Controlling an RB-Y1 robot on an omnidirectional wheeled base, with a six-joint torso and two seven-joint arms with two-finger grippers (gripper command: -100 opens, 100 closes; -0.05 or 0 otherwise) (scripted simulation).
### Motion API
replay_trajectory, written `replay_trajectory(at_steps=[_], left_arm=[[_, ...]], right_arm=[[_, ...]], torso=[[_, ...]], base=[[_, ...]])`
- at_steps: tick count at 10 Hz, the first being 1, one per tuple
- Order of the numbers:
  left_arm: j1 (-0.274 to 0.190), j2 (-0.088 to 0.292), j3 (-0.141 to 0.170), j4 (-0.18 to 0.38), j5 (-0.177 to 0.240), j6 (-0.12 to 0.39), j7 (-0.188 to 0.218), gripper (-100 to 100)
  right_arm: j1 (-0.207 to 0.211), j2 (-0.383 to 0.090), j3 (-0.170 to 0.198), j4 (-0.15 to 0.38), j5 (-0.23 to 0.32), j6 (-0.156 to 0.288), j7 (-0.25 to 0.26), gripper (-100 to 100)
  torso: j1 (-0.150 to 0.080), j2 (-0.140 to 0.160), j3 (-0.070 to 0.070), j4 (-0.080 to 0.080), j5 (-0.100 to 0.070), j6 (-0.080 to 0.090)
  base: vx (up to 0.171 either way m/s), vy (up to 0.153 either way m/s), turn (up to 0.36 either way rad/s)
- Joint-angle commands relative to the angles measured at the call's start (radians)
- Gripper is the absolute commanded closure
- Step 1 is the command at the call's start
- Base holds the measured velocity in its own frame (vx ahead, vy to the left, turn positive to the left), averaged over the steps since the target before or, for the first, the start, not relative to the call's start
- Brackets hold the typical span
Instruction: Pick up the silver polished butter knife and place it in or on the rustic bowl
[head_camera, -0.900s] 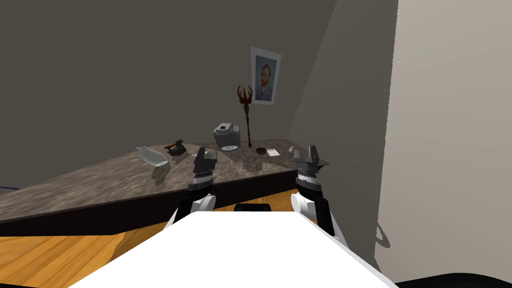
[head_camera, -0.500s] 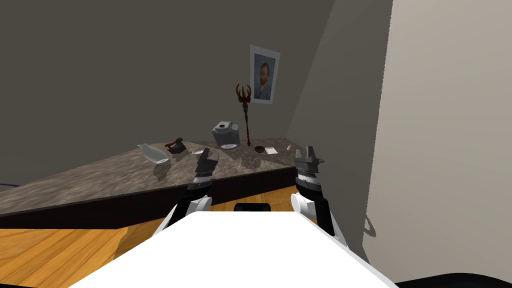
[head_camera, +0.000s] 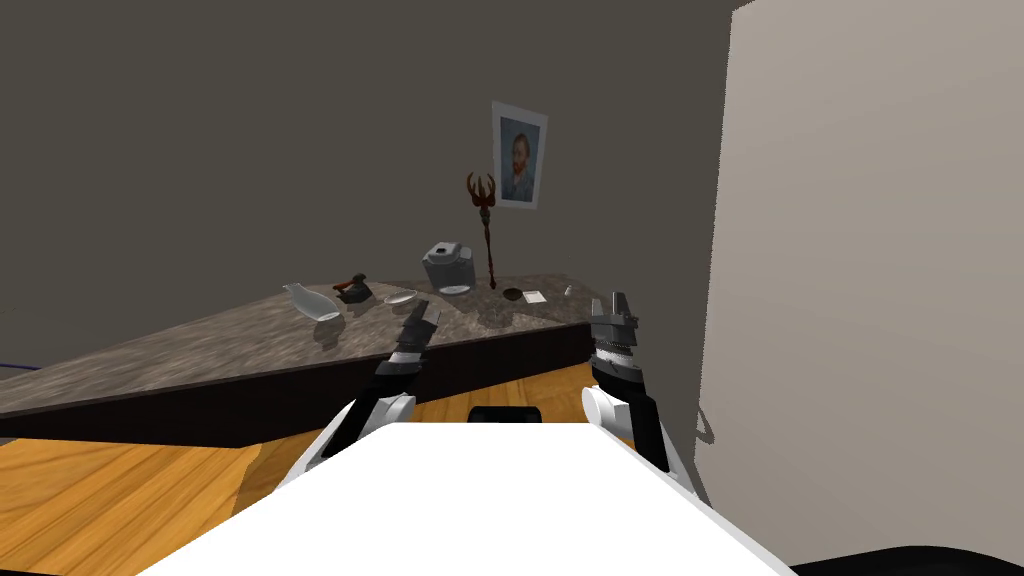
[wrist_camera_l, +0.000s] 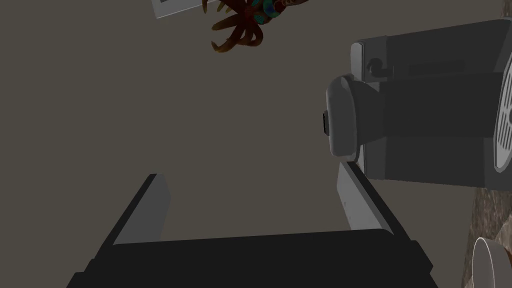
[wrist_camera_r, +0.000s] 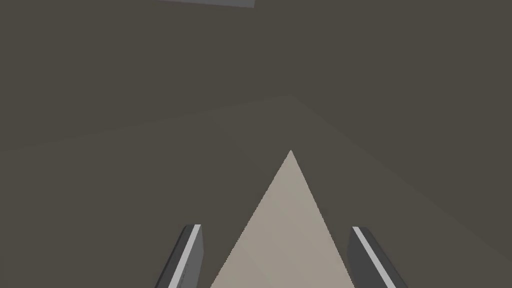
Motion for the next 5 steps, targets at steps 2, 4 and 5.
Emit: replay_trajectory(at_steps=[2, 4, 5], left_arm=[[-0.017, 0.079, 0.010, 0.036, 0.021, 0.076, -0.005, -100], [-0.023, 0.120, 0.012, 0.053, 0.031, 0.119, -0.007, -100], [-0.030, 0.150, 0.014, 0.071, 0.040, 0.145, -0.010, -100]], right_arm=[[0.000, 0.000, 0.000, 0.000, 0.000, 0.000, 0.000, 0], [0.000, 0.000, 0.000, 0.000, 0.000, 0.000, 0.000, 0], [0.000, 0.000, 0.000, 0.000, 0.000, 0.000, 0.000, 0]], torso=[[-0.001, 0.001, 0.000, 0.000, 0.000, 0.000], [-0.002, 0.001, 0.000, 0.000, -0.001, 0.000], [-0.002, 0.000, 0.000, 0.000, 0.000, 0.000]], base=[[-0.125, -0.096, -0.060], [-0.106, -0.092, -0.033], [-0.123, -0.129, -0.103]])
